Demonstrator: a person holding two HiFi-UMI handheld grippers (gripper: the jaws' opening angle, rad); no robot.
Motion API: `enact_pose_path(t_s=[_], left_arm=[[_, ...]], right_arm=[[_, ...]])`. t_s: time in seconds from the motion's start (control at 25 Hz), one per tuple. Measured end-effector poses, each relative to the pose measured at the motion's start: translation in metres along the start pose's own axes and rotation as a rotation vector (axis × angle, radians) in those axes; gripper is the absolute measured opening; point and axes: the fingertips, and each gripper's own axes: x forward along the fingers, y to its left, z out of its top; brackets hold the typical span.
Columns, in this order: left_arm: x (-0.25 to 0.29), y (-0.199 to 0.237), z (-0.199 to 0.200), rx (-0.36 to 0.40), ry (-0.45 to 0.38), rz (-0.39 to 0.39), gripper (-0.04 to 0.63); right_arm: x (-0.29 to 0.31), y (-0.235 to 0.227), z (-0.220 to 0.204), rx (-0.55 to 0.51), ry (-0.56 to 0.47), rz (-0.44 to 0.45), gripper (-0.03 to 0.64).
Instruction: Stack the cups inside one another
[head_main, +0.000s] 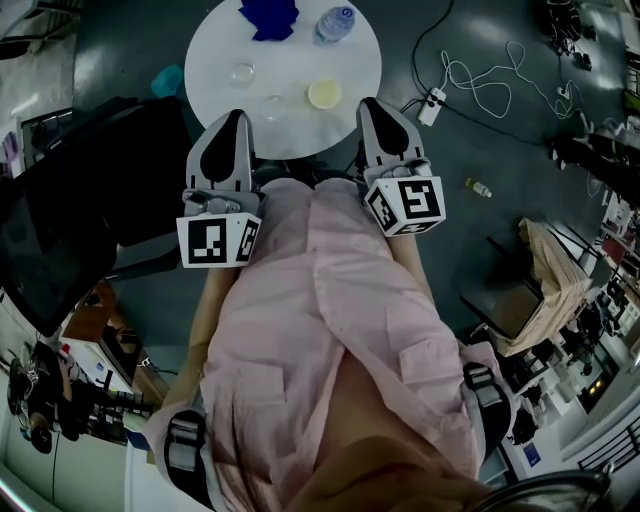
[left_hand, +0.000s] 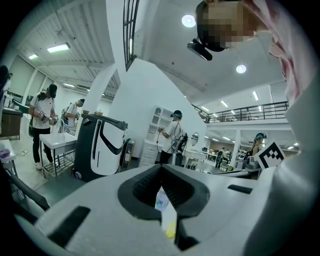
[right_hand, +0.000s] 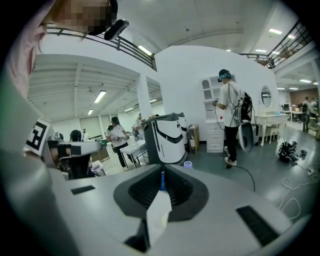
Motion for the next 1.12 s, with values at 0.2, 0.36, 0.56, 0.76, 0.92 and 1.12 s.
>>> enact_pose_path(t_s=[0.2,0.36,0.56,0.76,0.92,1.12], left_arm=[[0.007,-0.003,-0.002,0.005,0.009,0.01,0.015],[0.012,-0.003,-0.003,0.014,0.016,0.009,0.017],[0.019,-0.008,-0.004,0.024,0.022,0.007,0.017],[0.019,-0.009,-0.004,0.016,0.028,0.004,0.017],[0.02,-0.01,-0.004,0.006,0.032,0.003,0.017],[0.019,-0.007,-0.004,-0.008,0.032,0.009,0.017]], right_arm=[[0.003,-0.007,0.002,0.0,-0.003,0.011,0.037],[0.009,-0.01,-0.003,0.003,0.023,0.016,0.038],[0.022,-0.024,-0.013,0.021,0.065,0.015,0.038],[0.047,-0.034,-0.029,0.061,0.118,0.018,0.04],[0.067,-0.041,-0.046,0.08,0.179,0.026,0.075],[0.088,-0.046,-0.082,0.085,0.293,0.032,0.089]])
